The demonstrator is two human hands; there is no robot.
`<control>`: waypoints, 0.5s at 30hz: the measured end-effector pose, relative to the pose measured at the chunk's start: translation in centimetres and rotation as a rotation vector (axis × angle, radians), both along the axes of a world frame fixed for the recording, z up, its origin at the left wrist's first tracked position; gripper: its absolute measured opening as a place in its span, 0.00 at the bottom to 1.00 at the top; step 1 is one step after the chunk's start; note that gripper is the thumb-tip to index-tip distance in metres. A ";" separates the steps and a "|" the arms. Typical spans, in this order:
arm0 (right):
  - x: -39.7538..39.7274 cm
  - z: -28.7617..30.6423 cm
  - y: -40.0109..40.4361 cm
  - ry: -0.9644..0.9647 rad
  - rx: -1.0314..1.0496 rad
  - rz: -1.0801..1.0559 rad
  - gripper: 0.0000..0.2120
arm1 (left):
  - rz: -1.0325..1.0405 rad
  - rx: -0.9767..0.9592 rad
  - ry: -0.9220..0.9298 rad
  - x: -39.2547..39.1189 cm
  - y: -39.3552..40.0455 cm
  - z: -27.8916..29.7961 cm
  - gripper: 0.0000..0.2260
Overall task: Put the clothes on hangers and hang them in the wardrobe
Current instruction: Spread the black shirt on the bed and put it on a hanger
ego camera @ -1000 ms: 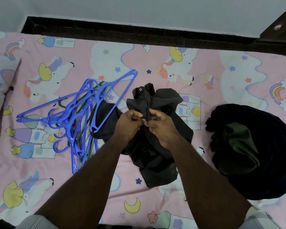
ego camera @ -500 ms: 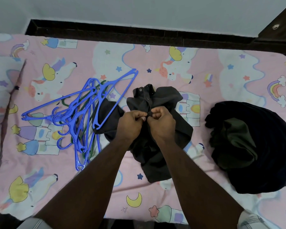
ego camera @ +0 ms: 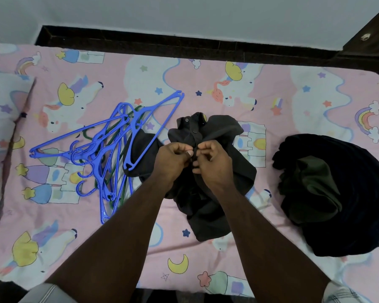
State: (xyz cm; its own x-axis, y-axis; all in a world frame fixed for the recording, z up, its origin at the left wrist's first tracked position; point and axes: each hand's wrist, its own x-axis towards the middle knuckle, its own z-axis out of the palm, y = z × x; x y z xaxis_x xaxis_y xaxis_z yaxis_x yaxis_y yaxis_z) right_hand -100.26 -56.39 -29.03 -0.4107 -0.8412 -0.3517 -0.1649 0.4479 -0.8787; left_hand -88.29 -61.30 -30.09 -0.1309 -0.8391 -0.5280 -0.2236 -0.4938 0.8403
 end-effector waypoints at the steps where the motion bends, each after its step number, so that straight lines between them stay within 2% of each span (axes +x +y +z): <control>1: -0.1 0.1 -0.1 -0.038 0.001 -0.008 0.08 | 0.000 0.020 0.038 0.1 -0.1 0.1 0.04; 5: -0.2 0.2 -0.7 -0.049 -0.019 0.001 0.10 | -0.029 0.050 0.120 0.3 0.0 0.7 0.05; 9: -0.2 0.1 -0.9 -0.091 -0.006 -0.020 0.12 | 0.031 0.032 0.060 0.3 -0.2 0.4 0.02; 15: -0.8 0.2 -1.1 -0.552 0.125 -0.235 0.10 | 0.076 0.122 0.150 0.4 -0.4 0.6 0.09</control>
State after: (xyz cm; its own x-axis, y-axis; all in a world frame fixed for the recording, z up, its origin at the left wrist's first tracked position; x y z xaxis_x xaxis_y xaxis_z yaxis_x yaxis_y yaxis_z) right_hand -101.11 -57.51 -28.79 -0.3090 -0.6886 -0.6560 0.4158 0.5225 -0.7443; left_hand -87.84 -61.67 -29.52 -0.1549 -0.7805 -0.6056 -0.0585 -0.6047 0.7943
